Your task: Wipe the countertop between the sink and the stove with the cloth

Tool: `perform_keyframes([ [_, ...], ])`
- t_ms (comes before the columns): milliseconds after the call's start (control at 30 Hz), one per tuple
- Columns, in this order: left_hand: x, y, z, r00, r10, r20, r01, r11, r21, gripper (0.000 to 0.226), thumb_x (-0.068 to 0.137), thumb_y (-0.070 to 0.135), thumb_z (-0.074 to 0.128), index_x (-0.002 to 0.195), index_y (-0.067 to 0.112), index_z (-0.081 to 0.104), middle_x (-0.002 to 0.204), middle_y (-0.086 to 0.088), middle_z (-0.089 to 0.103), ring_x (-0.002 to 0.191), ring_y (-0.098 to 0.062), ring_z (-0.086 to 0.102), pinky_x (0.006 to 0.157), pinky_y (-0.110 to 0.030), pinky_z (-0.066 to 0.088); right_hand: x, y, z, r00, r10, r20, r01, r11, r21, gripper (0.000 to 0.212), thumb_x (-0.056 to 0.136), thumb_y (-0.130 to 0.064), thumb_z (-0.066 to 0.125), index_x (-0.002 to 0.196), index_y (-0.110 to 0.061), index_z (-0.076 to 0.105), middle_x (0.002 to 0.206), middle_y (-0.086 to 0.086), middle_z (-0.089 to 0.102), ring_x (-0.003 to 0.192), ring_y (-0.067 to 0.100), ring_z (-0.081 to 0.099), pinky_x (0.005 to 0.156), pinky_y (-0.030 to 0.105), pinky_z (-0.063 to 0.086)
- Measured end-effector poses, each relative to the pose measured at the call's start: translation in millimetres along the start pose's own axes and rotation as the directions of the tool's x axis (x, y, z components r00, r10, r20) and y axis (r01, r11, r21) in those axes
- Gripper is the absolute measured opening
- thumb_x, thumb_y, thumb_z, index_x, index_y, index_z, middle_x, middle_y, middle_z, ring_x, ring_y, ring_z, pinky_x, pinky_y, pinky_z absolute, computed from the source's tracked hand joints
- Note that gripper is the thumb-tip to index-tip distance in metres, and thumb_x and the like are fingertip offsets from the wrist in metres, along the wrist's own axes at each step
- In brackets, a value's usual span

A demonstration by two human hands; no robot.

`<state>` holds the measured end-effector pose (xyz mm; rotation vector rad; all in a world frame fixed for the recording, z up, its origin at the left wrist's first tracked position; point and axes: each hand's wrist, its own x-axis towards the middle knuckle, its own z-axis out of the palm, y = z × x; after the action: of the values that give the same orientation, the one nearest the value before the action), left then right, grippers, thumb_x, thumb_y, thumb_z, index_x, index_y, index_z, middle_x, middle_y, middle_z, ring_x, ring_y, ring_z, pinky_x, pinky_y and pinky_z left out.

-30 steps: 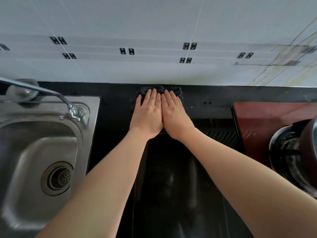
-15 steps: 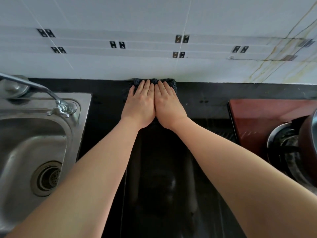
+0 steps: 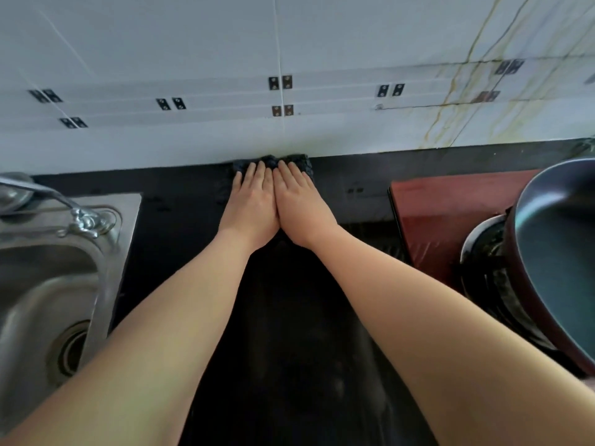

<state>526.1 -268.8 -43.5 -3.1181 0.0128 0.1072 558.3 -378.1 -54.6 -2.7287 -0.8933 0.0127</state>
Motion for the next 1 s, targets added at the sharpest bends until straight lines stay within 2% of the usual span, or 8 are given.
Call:
perform_keyframes([
  [200,17,34,2,0.999,0.030,-0.045,-0.031,0.999,-0.036,0.058,0.095,0.025,0.023,0.147,0.003,0.007,0.157,-0.016,0.009,0.144,-0.027,0.003,0.117,-0.044,0.006,-7,35,-11,0.999,0.036,0.039,-0.034,0.998,-0.045,0.057,0.098,-0.015,0.036,0.148,-0.004,0.014,0.158,0.013,0.012,0.145,0.026,0.005,0.118,0.037,0.008],
  [567,10,30,5,0.996,0.007,-0.085,-0.016,0.994,-0.110,0.055,0.096,0.020,0.022,0.147,0.004,0.010,0.157,-0.013,0.011,0.145,-0.022,0.006,0.118,-0.040,0.006,-9,28,-7,0.998,0.069,0.014,-0.067,0.992,-0.107,0.056,0.097,-0.014,0.036,0.148,-0.003,0.015,0.157,0.015,0.015,0.145,0.028,0.008,0.118,0.039,0.012],
  [1000,-30,32,11,0.993,-0.034,-0.111,0.016,0.987,-0.160,0.051,0.098,0.017,0.021,0.147,0.005,0.013,0.157,-0.012,0.012,0.144,-0.020,0.007,0.118,-0.037,0.006,-46,2,-7,0.994,0.112,0.015,-0.111,0.990,-0.088,0.054,0.099,-0.016,0.032,0.148,-0.005,0.012,0.158,0.013,0.009,0.145,0.025,0.003,0.118,0.038,0.007],
])
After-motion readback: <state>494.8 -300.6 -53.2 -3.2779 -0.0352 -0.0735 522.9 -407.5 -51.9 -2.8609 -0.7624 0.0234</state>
